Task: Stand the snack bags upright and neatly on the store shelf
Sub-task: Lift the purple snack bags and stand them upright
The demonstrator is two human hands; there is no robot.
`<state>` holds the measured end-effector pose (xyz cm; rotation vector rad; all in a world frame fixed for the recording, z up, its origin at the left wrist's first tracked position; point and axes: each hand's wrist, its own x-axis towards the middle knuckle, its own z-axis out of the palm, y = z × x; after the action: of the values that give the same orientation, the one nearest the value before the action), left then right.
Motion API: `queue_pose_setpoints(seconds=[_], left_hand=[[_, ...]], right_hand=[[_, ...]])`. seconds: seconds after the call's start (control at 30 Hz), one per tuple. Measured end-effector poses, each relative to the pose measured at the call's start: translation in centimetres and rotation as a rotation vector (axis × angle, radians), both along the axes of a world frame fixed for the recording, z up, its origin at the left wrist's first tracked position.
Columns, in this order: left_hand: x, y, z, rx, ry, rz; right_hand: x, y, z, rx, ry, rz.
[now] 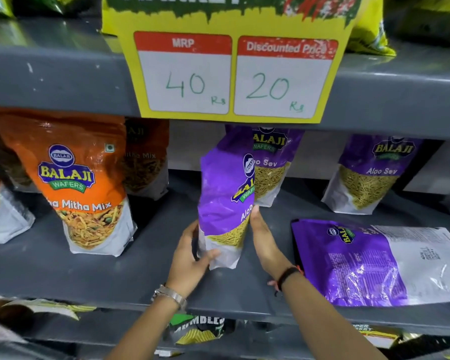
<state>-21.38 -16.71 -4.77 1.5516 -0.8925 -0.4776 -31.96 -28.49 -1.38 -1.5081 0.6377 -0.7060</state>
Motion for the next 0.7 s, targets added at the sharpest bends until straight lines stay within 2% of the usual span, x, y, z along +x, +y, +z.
queue_pose_setpoints(seconds=[0.1, 0.2, 0.3, 0.4, 0.6, 0.7], left_hand=[[2.9, 0.1, 0.2, 0.051, 0.008, -0.040], [3.9, 0.1, 0.7, -0.003, 0.043, -0.041], [3.5, -0.2, 0.4, -0.028, 0.145, -0.073], [3.8, -0.5, 0.3, -0.009, 0.188, -0.092], [5.0, -1.0, 1.3, 0.048, 0.147, -0.192], [4.7, -0.7, 1.6, 0.033, 0.123, -0.191]], right_hand=[[-1.0, 1.6, -1.4, -0.077, -0.037, -0.106], [-2.7, 2.2, -2.2, -0.122, 0.006, -0.189], [-3.1, 1.0, -1.9, -0.183, 0.123, -0.111], [-2.4, 0.0, -1.2, -0.227, 0.135, -0.022], [-1.7, 0.3, -1.7, -0.231, 0.144, -0.113], [-2.1, 0.2, -1.1, -0.256, 0.128, -0.083]])
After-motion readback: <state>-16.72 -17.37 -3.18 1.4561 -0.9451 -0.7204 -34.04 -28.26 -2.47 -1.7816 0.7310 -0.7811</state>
